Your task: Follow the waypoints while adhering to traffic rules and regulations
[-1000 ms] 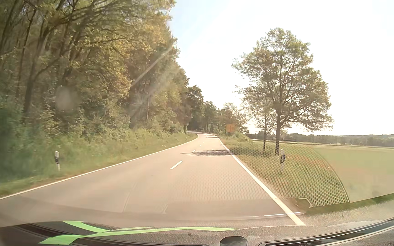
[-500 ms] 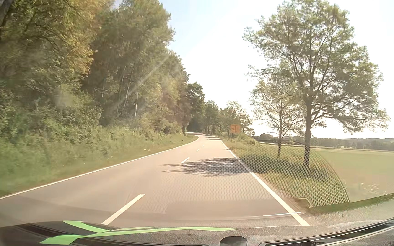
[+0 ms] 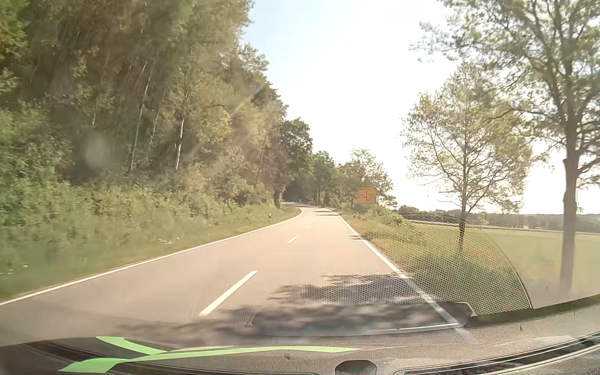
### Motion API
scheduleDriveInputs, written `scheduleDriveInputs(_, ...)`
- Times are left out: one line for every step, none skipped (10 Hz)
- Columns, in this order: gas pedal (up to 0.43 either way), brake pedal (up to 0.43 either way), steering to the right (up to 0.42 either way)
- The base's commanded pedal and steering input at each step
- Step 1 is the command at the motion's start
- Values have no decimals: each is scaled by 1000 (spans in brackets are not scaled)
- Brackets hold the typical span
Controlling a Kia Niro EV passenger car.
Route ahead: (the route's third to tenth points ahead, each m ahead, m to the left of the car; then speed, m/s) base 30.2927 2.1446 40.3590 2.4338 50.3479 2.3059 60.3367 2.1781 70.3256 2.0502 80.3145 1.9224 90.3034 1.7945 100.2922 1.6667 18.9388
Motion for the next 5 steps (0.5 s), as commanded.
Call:
scheduleDriveInputs(220, 0, 4)
scheduleDriveInputs(228, 0, 4)
scheduleDriveInputs(228, 0, 4)
scheduleDriveInputs(240, 0, 4)
scheduleDriveInputs(248, 0, 4)
